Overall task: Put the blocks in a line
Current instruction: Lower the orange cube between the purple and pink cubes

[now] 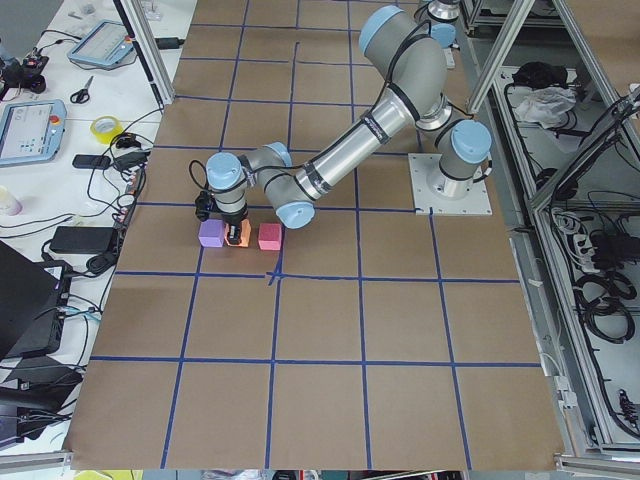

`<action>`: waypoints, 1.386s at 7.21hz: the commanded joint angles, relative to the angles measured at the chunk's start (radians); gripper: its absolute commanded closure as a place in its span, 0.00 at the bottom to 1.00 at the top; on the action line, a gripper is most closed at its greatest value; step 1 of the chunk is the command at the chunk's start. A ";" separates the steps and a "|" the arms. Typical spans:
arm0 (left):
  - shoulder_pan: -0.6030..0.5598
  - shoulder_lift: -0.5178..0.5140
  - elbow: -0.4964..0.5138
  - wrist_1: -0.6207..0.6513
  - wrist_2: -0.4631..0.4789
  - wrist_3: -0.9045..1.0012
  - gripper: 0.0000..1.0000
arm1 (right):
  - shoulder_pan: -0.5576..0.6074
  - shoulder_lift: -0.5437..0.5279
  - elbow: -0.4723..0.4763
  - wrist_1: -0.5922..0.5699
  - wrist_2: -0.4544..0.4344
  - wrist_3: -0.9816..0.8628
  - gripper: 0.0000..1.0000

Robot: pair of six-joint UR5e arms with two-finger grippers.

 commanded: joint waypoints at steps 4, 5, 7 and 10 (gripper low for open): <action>-0.002 -0.021 -0.001 0.020 0.004 0.001 0.18 | 0.000 -0.001 0.000 0.000 -0.004 0.000 0.00; -0.002 -0.018 -0.002 0.018 0.000 0.000 0.00 | 0.000 -0.001 0.000 0.000 -0.004 0.001 0.00; -0.002 -0.016 -0.004 0.018 0.002 0.000 0.00 | 0.000 0.000 0.000 0.000 -0.005 -0.002 0.00; -0.011 0.035 0.001 0.002 0.005 0.008 0.00 | 0.000 -0.001 0.000 0.000 -0.005 0.001 0.00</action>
